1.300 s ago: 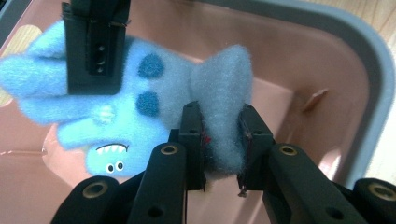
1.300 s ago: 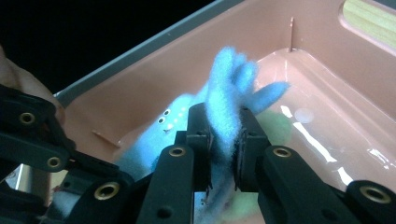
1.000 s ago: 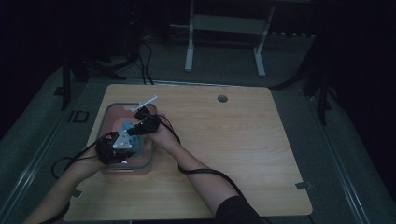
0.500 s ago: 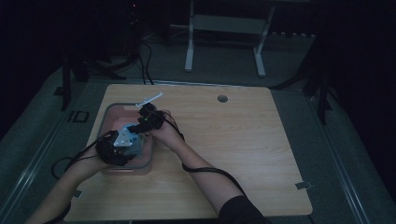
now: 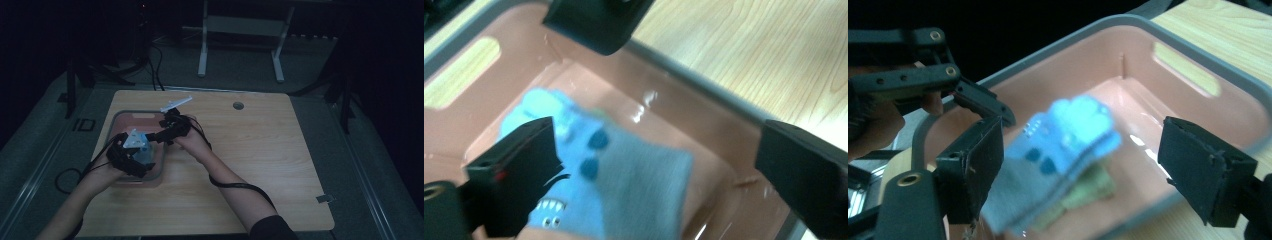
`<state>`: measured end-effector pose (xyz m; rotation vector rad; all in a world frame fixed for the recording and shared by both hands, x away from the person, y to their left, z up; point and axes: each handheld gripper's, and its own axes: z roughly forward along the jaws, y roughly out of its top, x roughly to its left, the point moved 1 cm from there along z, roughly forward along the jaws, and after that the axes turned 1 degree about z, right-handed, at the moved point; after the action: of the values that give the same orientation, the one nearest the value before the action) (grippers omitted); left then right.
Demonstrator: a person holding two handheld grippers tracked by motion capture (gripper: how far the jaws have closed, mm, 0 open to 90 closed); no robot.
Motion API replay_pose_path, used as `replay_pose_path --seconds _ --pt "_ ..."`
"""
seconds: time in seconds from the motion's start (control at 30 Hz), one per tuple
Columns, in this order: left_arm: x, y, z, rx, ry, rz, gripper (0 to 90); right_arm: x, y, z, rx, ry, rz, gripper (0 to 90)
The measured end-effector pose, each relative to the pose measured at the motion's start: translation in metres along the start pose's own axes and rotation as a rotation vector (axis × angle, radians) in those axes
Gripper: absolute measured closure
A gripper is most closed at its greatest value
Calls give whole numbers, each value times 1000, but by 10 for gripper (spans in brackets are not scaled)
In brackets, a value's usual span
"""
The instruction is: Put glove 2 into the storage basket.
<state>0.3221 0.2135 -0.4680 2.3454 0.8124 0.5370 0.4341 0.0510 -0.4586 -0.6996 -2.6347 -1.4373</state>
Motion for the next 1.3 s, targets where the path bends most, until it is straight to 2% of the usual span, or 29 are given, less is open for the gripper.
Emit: replay_pose_path --seconds 0.07,0.1,0.2,0.27,0.37,0.43,0.5,0.6,0.63,0.7,0.8,0.93,1.3 --pt "-3 5 2 -17 4 -5 30 -1 -1 -3 -2 0 0 185" --pt "-4 7 2 -28 0 -9 29 -5 -6 -13 1 -14 -7 185" --pt "-8 13 5 -57 -32 -30 29 -8 -11 -23 -8 -20 -3 183" --pt "-12 18 7 -61 -48 -25 29 -11 -16 -30 -14 -21 -6 182" --pt "-19 25 8 -76 -50 -8 29 -15 -24 -38 -5 -29 -14 173" --pt "-22 30 9 -82 -74 -22 30 -18 -31 -45 -13 -32 -8 173" --pt "-26 35 10 -83 -76 -11 29 -22 -36 -52 -21 -24 5 174" --pt "-33 41 14 -80 -99 2 29 -25 -43 -60 -10 -37 9 165" --pt "-36 43 15 -79 -100 12 30 -25 -45 -62 -5 -52 0 163" --pt "-42 47 19 -85 -109 34 29 -26 -49 -67 -12 -51 -6 150" --pt "-50 52 24 -93 -126 47 29 -26 -55 -73 -9 -65 -20 149" --pt "-57 60 28 -115 -148 47 29 -29 -65 -80 10 -80 -35 149" --pt "-79 72 46 -106 -186 83 30 -38 -88 -94 6 -82 -11 149"
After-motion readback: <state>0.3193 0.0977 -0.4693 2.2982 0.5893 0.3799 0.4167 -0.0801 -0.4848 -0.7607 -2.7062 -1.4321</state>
